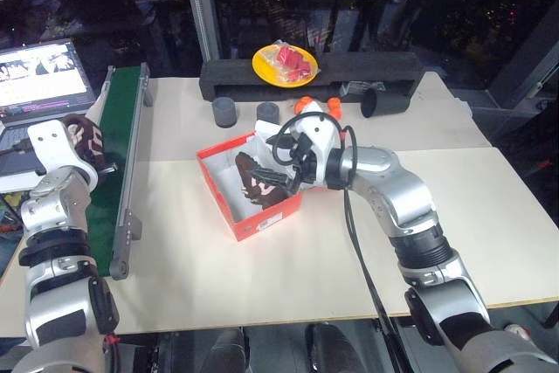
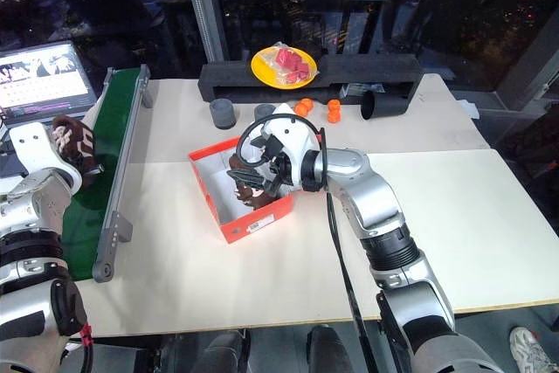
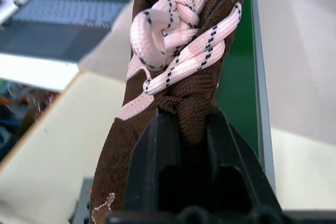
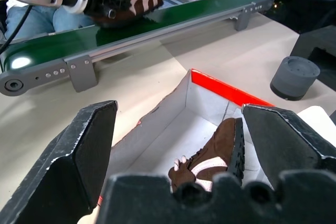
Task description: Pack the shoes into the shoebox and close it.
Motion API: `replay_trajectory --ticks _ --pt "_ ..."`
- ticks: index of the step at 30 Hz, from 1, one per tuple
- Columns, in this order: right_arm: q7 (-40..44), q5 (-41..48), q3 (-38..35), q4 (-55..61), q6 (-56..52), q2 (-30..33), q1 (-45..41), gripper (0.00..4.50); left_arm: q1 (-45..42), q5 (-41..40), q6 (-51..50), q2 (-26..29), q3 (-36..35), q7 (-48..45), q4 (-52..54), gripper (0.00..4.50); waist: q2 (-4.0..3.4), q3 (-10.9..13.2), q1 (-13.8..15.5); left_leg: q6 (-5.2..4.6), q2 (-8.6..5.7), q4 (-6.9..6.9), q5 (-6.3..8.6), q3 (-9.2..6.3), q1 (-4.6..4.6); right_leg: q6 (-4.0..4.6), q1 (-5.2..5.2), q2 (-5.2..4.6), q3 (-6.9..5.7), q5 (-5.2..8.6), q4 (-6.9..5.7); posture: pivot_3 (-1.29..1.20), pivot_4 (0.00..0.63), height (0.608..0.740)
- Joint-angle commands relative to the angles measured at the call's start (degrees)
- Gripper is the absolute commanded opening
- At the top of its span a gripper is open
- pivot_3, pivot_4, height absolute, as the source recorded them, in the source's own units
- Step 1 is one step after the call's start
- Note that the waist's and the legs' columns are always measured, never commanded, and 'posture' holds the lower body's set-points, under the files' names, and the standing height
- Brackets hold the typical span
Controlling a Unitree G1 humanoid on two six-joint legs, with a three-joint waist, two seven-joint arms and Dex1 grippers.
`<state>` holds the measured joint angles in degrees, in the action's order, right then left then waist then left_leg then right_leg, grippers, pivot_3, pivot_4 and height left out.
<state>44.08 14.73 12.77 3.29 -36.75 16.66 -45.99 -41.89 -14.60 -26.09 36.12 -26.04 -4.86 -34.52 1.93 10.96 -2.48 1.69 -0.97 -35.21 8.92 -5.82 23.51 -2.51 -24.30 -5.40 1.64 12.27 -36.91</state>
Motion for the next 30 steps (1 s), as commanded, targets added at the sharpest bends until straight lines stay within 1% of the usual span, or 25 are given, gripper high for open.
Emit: replay_trajectory --ticks 1,4,7,10,15,19,24,30 --pt "-1.51 2.27 -3.52 1.32 -1.16 -0.77 -1.51 4.5 -2.09 -2.74 2.51 -1.45 1.37 -4.1 10.01 0.35 0.01 0.0 0.3 0.0 0.0 0.0 0.0 -0.01 0.03 0.0 0.0 -0.01 -0.02 0.0 0.03 0.0 0.15 0.74" --pt "-5.86 8.25 -10.53 -0.13 -6.9 -5.0 -3.8 4.5 -2.19 -5.52 -0.28 -4.2 5.2 -9.14 18.53 0.35 0.01 0.0 0.53 0.0 -0.03 -0.03 0.0 -0.02 0.12 -0.01 0.01 -0.04 -0.06 -0.02 0.1 0.0 0.15 0.74" --pt "-13.09 17.11 -21.45 -3.15 -13.44 -10.51 -8.5 4.5 -1.87 -10.53 -6.44 -7.77 8.91 -13.13 27.91 0.35 0.01 0.0 0.35 0.0 -0.03 -0.04 0.0 -0.03 0.16 0.0 -0.01 -0.04 -0.05 -0.05 0.09 0.0 0.15 0.74" --pt "-17.56 22.63 -28.23 -5.87 -16.58 -12.36 -12.19 4.5 -3.81 -15.36 -12.61 -12.13 11.71 -13.77 34.5 0.35 0.01 0.0 0.19 0.0 -0.02 -0.03 0.0 -0.04 0.14 0.0 0.0 -0.03 -0.04 -0.05 0.1 0.0 0.15 0.74" --pt "-19.75 25.05 -30.91 -9.83 -16.66 -10.83 -15.3 4.5 -10.04 -19.18 -19.04 -17.54 17.8 -15.84 38.3 0.35 0.01 0.0 -0.02 -0.01 -0.03 -0.01 0.0 -0.03 0.17 -0.01 0.0 -0.02 -0.05 -0.04 0.14 0.0 0.15 0.74" --pt "-19.96 23.6 -29.42 -10.49 -15.19 -9.13 -15.24 4.5 -12.51 -19.76 -21.08 -19.4 21.3 -18.3 38.96 0.35 -0.04 0.01 -0.81 -0.03 -0.03 0.0 0.0 0.04 0.13 -0.01 -0.01 0.0 0.01 -0.03 0.13 0.0 0.15 0.74" --pt "-21.72 24.09 -30.61 -10.54 -14.17 -8.4 -14.87 4.5 -12.94 -20.05 -22.48 -19.99 22.37 -19.75 39.43 0.35 -0.05 0.03 -1.55 -0.03 -0.02 0.02 0.0 0.06 0.15 -0.02 -0.04 0.02 0.06 -0.03 0.12 0.0 0.15 0.74" --pt "-23.59 25.48 -33.11 -11.46 -13.04 -8.16 -15.64 4.5 -10.48 -22.46 -26.45 -20.87 24.42 -21.68 43.18 0.35 -0.05 0.03 -1.46 -0.04 -0.02 0.01 0.0 0.08 0.19 -0.02 -0.04 0.01 0.07 -0.03 0.16 0.0 0.15 0.74"
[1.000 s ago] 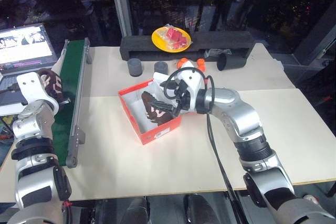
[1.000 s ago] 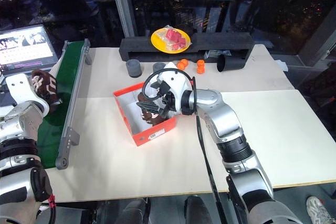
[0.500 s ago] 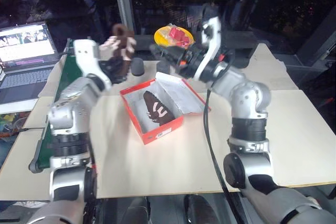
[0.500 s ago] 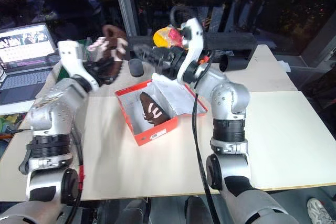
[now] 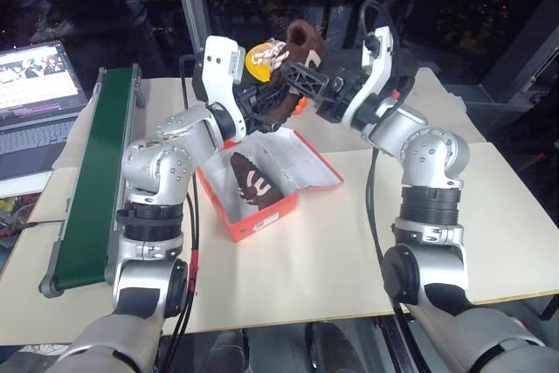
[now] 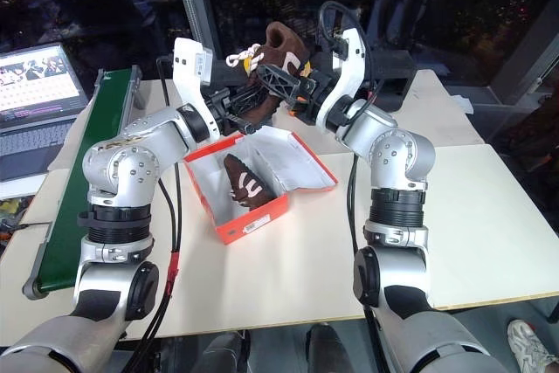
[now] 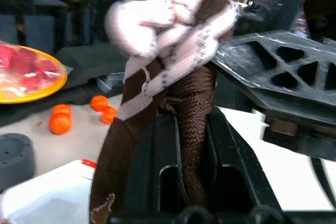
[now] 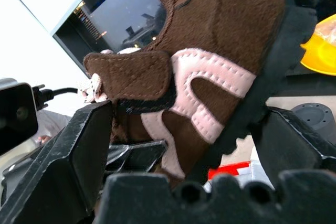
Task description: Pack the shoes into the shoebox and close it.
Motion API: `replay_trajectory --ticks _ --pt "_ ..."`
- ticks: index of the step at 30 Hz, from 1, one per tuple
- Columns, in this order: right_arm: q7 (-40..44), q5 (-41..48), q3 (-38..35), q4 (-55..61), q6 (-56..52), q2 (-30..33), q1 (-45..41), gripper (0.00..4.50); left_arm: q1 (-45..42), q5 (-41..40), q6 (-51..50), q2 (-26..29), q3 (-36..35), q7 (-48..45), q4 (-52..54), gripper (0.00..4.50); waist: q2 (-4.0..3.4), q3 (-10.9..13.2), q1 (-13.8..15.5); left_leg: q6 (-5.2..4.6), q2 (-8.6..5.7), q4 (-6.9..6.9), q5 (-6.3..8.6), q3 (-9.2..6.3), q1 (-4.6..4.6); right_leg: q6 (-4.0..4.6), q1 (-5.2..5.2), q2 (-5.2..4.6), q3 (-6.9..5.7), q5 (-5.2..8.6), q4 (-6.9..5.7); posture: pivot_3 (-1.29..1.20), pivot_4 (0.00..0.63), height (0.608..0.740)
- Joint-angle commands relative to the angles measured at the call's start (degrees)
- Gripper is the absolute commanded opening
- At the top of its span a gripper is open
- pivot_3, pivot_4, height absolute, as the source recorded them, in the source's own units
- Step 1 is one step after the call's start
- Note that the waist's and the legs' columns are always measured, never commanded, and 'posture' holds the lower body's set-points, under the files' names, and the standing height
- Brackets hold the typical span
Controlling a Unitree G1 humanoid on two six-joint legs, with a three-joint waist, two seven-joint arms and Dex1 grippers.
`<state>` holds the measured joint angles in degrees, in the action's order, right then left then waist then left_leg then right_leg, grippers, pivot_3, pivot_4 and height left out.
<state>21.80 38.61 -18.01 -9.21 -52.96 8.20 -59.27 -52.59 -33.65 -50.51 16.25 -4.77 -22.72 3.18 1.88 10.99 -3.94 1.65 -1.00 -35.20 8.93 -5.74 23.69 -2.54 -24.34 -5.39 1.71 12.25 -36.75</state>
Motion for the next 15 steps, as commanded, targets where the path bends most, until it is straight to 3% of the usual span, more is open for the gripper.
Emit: replay_trajectory --ticks 1,9,13,15 --pt "-1.67 2.18 -2.73 0.91 3.35 0.15 -2.54 4.5 0.27 -3.63 -2.47 -1.19 3.46 -4.09 5.92 0.35 0.0 0.0 0.05 0.0 0.0 0.0 0.0 0.0 0.0 0.0 0.0 0.0 0.0 0.0 0.0 0.0 0.15 0.74" --pt "-3.86 4.73 -3.2 2.04 3.55 -0.93 -2.51 2.46 -0.6 -2.27 -1.56 -1.4 3.7 -4.84 4.31 0.32 0.0 0.0 0.08 -0.01 0.0 0.0 0.0 0.0 0.0 0.0 0.0 0.0 0.0 0.0 0.0 0.0 0.15 0.74" --pt "-6.24 4.75 -4.02 1.8 4.56 -1.12 -3.04 1.84 -1.07 -1.72 -0.88 -1.14 2.83 -4.68 2.75 0.32 0.0 0.0 0.11 -0.01 0.0 0.0 0.0 0.0 0.0 0.0 0.0 0.0 0.0 0.0 0.0 0.0 0.15 0.74" --pt "-6.87 4.31 -4.11 1.48 5.12 -0.78 -3.2 1.66 -1.45 -2.95 -1.23 -1.12 1.17 -4.91 1.96 1.1 0.0 0.0 0.16 -0.01 0.0 0.0 0.0 0.0 0.0 0.0 0.0 0.0 0.0 0.0 0.0 0.0 0.15 0.74"
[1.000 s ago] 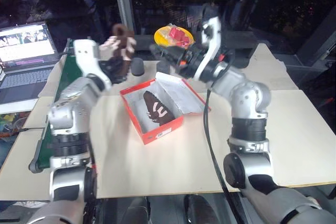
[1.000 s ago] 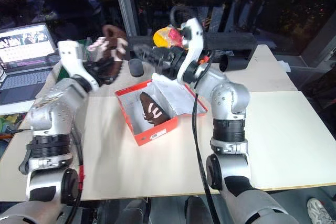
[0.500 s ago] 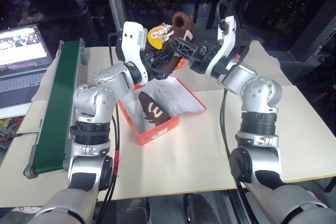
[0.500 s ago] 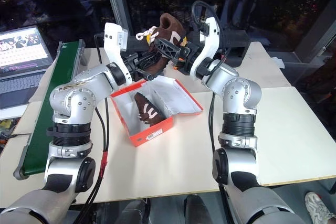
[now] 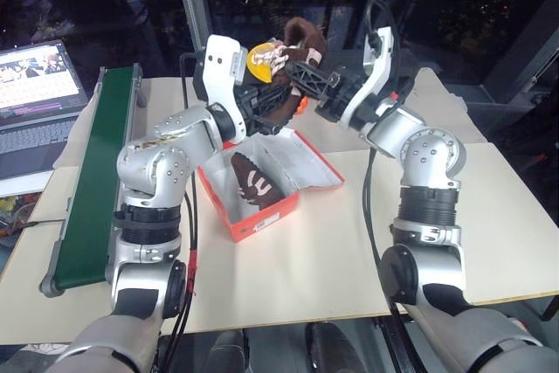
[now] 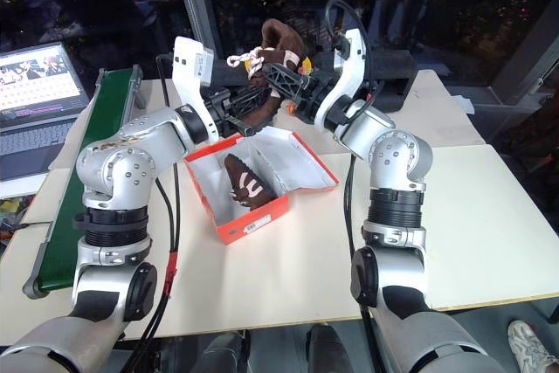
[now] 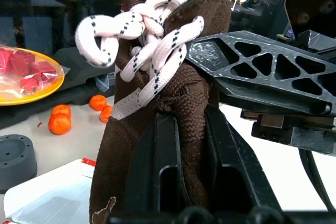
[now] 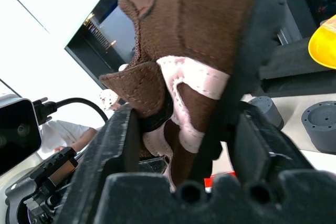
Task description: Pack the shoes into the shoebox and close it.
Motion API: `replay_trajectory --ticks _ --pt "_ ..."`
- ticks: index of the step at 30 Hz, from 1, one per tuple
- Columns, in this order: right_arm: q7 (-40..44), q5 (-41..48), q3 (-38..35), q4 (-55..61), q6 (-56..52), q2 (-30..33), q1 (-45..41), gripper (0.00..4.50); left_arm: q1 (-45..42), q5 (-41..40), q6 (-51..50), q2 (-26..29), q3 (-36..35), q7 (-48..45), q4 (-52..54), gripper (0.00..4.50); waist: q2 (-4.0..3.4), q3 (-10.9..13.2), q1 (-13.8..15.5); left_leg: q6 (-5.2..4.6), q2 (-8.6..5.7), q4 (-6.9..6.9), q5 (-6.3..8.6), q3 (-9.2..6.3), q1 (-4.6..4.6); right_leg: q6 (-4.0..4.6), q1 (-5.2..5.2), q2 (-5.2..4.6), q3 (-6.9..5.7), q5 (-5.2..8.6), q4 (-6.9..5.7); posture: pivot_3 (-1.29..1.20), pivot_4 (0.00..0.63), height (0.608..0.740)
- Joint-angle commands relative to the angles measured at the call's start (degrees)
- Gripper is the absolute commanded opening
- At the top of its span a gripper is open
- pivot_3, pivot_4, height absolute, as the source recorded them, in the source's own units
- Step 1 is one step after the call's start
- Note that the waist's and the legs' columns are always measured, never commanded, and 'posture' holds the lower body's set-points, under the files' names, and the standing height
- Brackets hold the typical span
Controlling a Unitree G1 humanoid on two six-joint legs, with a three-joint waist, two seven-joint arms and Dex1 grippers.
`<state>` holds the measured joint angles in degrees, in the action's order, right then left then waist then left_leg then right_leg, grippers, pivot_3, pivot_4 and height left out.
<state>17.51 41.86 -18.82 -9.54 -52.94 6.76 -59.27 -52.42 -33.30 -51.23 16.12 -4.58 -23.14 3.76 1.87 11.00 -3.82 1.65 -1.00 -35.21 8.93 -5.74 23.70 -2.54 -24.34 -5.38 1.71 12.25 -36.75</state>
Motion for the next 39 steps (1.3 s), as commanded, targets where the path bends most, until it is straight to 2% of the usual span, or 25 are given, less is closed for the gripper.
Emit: replay_trajectory --ticks 1,6,11,14,20,25,28,32,39 --pt "-2.97 0.61 -3.29 1.54 5.52 0.97 -3.24 1.56 -2.03 -2.82 -0.09 -0.03 0.62 -4.81 0.92 1.35 0.0 0.0 0.03 0.0 0.0 0.0 0.0 0.0 0.0 0.0 0.0 0.0 0.0 0.0 0.0 0.0 0.15 0.74" --pt "-4.03 0.57 -3.22 0.79 6.56 1.65 -3.33 0.93 -3.76 -1.25 0.88 3.85 -1.73 -5.94 -1.66 3.29 -0.01 0.0 0.13 0.0 0.0 0.0 0.0 0.0 0.03 0.0 -0.01 0.0 0.0 0.0 0.03 0.0 0.15 0.74" --pt "-4.53 -0.05 -2.51 -0.78 7.97 2.4 -3.89 0.85 -3.9 0.21 1.82 9.3 -3.47 -7.65 -3.7 3.33 -0.03 0.01 -0.3 -0.01 0.02 0.08 0.0 0.02 -0.01 0.0 -0.05 0.03 0.01 0.01 0.01 0.0 0.15 0.74" --pt "-3.8 -2.95 0.93 -1.97 7.2 4.59 -5.27 0.83 -1.26 1.96 1.75 14.98 -3.54 -9.64 -3.92 3.33 -0.06 0.03 -0.34 -0.01 0.02 0.08 0.0 0.02 0.0 0.0 -0.05 0.03 0.02 0.0 0.02 0.0 0.15 0.74" --pt "3.6 -6.88 12.75 -2.73 0.78 8.58 -9.73 0.83 7.36 6.69 4.67 25.58 0.51 -16.38 -0.83 3.33 -0.17 0.1 -0.23 -0.01 0.03 0.26 0.0 0.16 -0.01 -0.01 -0.2 0.04 0.17 0.03 0.02 0.0 0.15 0.74" --pt "19.24 -12.58 30.73 -1.32 -0.02 12.16 -9.62 0.83 14.0 10.61 8.26 31.89 1.35 -19.38 0.89 3.33 -0.17 0.1 -0.21 -0.01 0.04 0.23 0.0 0.16 0.03 -0.01 -0.23 0.04 0.17 0.03 0.02 0.0 0.15 0.74" --pt "23.12 -15.98 36.49 -6.0 1.94 10.03 -9.49 0.83 16.94 9.72 7.82 33.65 -0.45 -20.36 3.67 3.33 -0.17 0.1 -0.15 -0.01 0.04 0.2 0.0 0.16 0.03 -0.04 -0.23 0.03 0.17 0.04 0.03 0.0 0.15 0.74" --pt "27.01 -19.84 40.22 -10.81 6.12 6.61 -9.59 0.83 20.46 9.67 6.02 35.17 -2.57 -20.01 6.68 3.33 -0.17 0.1 0.02 0.0 0.04 0.17 0.0 0.15 0.05 -0.04 -0.23 0.03 0.17 0.04 0.01 0.0 0.15 0.74" --pt "31.71 -25.9 40.9 -23.23 15.26 1.56 -12.41 0.83 27.34 8.26 1.73 36.81 -8.42 -18.12 12.79 3.33 -0.16 0.1 -0.37 0.0 0.04 0.2 0.0 0.15 0.07 -0.03 -0.34 0.05 0.17 0.04 -0.05 0.0 0.15 0.74"
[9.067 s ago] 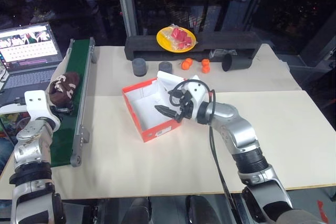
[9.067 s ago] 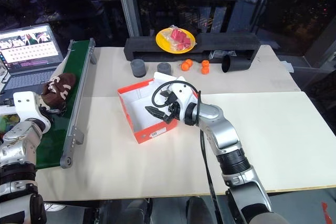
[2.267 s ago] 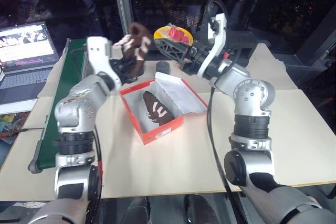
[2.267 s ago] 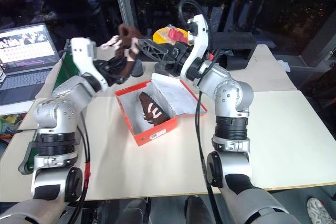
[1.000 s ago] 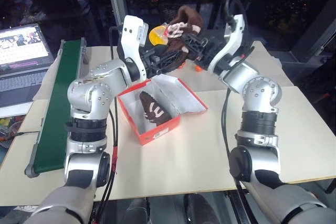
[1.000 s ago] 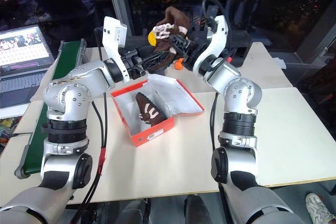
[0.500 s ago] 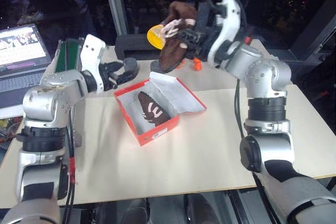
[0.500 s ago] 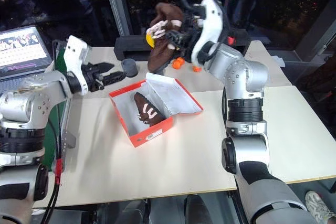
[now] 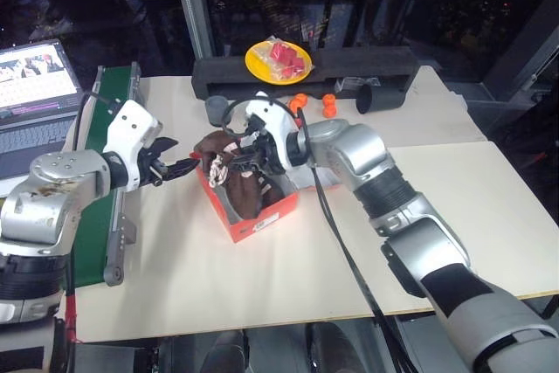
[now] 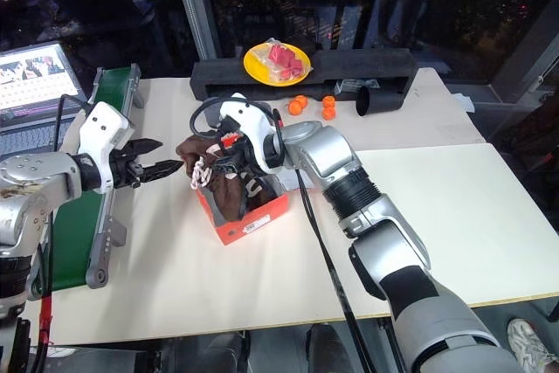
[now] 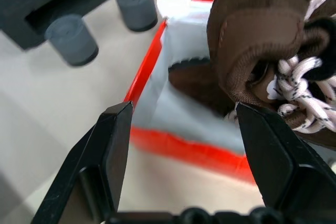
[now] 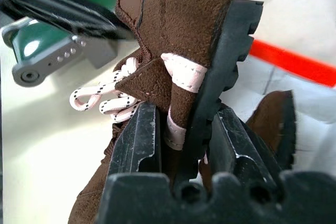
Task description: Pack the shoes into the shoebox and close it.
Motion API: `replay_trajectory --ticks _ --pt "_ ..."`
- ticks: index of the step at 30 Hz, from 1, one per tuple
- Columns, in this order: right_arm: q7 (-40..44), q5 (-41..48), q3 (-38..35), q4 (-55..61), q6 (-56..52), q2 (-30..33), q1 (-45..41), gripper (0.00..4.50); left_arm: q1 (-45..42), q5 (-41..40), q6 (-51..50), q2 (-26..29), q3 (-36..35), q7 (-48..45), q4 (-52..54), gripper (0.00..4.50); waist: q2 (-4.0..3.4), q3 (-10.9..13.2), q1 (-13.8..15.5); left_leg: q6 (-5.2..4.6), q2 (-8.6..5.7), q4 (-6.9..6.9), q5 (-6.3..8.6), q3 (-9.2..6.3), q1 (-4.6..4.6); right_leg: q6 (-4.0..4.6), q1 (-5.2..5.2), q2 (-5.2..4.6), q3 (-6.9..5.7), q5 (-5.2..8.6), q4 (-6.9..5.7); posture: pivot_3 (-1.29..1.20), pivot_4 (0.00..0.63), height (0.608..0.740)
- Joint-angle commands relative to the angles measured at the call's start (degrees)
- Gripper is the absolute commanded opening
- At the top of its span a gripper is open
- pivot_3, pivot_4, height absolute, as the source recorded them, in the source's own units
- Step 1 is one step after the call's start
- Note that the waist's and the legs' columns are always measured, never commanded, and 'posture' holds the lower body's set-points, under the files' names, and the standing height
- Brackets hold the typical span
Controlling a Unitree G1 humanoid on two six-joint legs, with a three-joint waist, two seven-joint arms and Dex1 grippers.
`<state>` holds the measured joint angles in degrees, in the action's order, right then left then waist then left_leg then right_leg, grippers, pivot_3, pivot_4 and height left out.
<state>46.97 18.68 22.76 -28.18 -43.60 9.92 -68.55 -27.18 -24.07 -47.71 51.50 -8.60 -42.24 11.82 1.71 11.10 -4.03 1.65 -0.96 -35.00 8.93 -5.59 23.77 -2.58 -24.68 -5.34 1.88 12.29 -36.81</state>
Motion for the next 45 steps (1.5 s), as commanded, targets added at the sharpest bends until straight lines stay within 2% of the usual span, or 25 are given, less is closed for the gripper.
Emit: replay_trajectory --ticks 1,7,14,17,24,31,41,42,45 --pt "2.83 -3.43 -0.84 -6.16 7.07 -1.97 -3.62 0.83 2.88 -1.22 -2.36 1.5 -5.1 1.28 5.61 3.33 0.0 0.0 -0.14 0.0 0.0 0.01 0.0 0.02 -0.03 0.0 0.0 0.0 0.04 0.0 0.0 0.0 0.15 0.74" --pt "5.65 -6.84 -3.06 -17.31 13.76 -4.93 -8.21 0.83 5.85 -2.59 -5.35 0.93 -8.45 3.29 9.65 3.33 0.0 0.0 -0.14 0.01 0.03 -0.02 0.0 0.01 -0.06 0.01 0.0 0.04 0.04 -0.01 -0.06 0.0 0.15 0.74" --pt "5.26 -10.22 -7.0 -33.68 23.23 -8.8 -15.28 0.83 8.23 -4.26 -7.74 0.35 -10.67 5.38 12.9 3.33 0.0 0.0 -0.11 0.01 0.04 0.04 0.0 0.01 -0.06 0.03 -0.04 0.05 0.04 -0.01 -0.06 0.0 0.15 0.74" --pt "5.95 -11.69 -7.68 -37.1 25.01 -9.44 -15.65 0.83 9.35 -4.63 -8.38 0.3 -11.52 5.83 14.0 3.33 0.0 0.0 -0.07 0.01 0.04 0.06 0.0 0.01 -0.05 0.03 -0.05 0.05 0.04 -0.01 -0.05 0.0 0.15 0.74" --pt "5.43 -18.07 -6.26 -42.29 29.32 -12.14 -11.41 0.83 10.93 -6.05 -9.81 0.18 -13.13 7.45 16.28 3.33 0.0 0.0 -0.13 0.02 0.04 0.04 0.01 0.01 -0.06 0.03 -0.04 0.06 0.04 -0.01 -0.08 0.0 0.15 0.74" --pt "-0.25 -23.99 -5.22 -46.73 31.73 -15.59 -8.67 0.83 13.13 -7.36 -11.51 -0.31 -14.24 8.64 18.86 3.33 0.01 -0.01 -0.28 0.03 0.04 0.07 0.01 0.01 -0.16 0.04 0.0 0.06 0.07 -0.02 -0.11 0.0 0.15 0.74" --pt "-12.62 -41.19 6.67 -49.95 38.7 -17.57 -2.48 0.83 15.81 -8.36 -12.37 -1.53 -13.34 10.4 22.27 3.33 0.05 -0.49 0.11 0.05 0.04 0.14 0.03 0.02 -1.06 -0.28 0.8 0.06 0.08 0.29 -0.12 0.0 0.15 0.74" --pt "-12.54 -41.92 7.2 -49.97 39.08 -17.52 -2.37 1.77 15.66 -8.44 -12.45 -1.75 -13.29 10.58 22.39 3.33 0.05 -0.49 0.21 0.06 0.04 0.13 0.03 0.02 -1.18 -0.28 0.94 0.06 0.08 0.31 -0.15 0.0 0.15 0.74" --pt "-11.84 -42.66 7.11 -49.82 39.89 -17.37 -2.64 2.71 15.44 -8.43 -12.43 -2.02 -13.06 10.86 22.43 3.33 0.09 -0.58 0.29 0.12 0.03 0.14 0.07 -0.01 -1.79 -0.15 1.66 0.05 0.05 0.58 -0.02 0.0 0.15 0.74"
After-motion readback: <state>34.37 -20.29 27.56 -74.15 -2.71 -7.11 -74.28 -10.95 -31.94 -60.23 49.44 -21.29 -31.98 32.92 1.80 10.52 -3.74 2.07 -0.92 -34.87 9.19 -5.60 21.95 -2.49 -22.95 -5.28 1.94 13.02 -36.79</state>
